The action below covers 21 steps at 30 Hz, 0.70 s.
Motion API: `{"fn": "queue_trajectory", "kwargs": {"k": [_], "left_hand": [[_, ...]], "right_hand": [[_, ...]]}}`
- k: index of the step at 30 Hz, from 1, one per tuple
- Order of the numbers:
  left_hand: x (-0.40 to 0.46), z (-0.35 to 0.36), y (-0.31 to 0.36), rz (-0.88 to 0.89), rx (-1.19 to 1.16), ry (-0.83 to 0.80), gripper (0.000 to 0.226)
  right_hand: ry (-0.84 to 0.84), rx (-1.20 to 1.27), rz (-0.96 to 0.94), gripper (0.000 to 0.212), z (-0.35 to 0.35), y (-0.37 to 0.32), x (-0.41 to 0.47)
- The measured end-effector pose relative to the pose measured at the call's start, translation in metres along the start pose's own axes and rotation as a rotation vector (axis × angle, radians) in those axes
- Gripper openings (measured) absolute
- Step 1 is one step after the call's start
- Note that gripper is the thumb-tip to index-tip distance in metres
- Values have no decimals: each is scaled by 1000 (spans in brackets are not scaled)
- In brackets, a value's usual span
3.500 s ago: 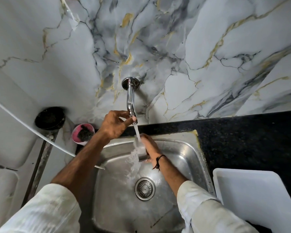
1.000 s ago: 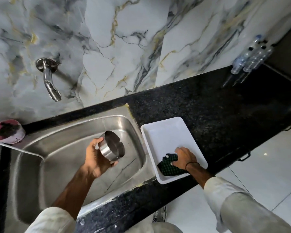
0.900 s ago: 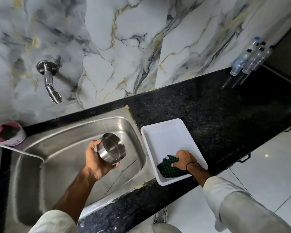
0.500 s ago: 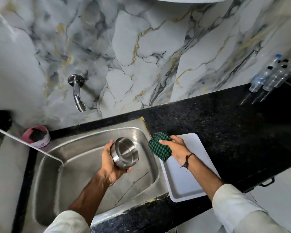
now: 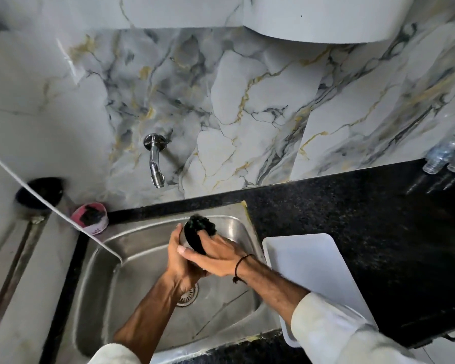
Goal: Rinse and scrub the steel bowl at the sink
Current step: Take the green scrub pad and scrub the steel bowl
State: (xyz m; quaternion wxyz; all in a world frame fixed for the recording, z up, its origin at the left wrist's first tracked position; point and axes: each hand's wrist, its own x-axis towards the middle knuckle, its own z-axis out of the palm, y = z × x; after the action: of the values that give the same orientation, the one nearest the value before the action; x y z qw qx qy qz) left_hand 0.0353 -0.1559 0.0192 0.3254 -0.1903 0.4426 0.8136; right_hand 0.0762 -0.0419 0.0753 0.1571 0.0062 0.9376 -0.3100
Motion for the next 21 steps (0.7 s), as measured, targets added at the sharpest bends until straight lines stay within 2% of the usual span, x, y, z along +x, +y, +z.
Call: {"fn": "queue_trajectory", "kwargs": {"k": [1, 3, 6, 8, 11, 12, 14, 16, 18, 21], "left_hand": [[0, -5, 4, 14, 14, -3, 76], [1, -12, 12, 58, 57, -8, 76], [0, -8, 14, 126, 73, -9, 72], [0, -5, 11, 150, 73, 9, 71], [-2, -7, 10, 158, 132, 17, 81], [-2, -9, 8, 162, 154, 25, 82], [-3, -10, 7, 159, 178, 22, 81], [-3, -11, 7, 157, 183, 13, 79], [-2, -15, 12, 165, 184, 8, 77], [-2, -22, 21, 110, 167, 7, 81]], "right_hand": [[17, -82, -15, 97, -1, 1, 2], [27, -88, 16, 90, -5, 0, 7], [17, 128, 82, 89, -11, -13, 10], [-29, 505, 142, 82, -13, -22, 10], [-72, 1236, 318, 94, -21, -23, 12], [-39, 1400, 363, 96, -24, -24, 14], [22, 1529, 398, 98, -26, -26, 19], [15, 1484, 372, 96, -24, -28, 20], [-60, 1300, 303, 94, -20, -25, 14], [-137, 776, 152, 105, -19, -16, 3]]}}
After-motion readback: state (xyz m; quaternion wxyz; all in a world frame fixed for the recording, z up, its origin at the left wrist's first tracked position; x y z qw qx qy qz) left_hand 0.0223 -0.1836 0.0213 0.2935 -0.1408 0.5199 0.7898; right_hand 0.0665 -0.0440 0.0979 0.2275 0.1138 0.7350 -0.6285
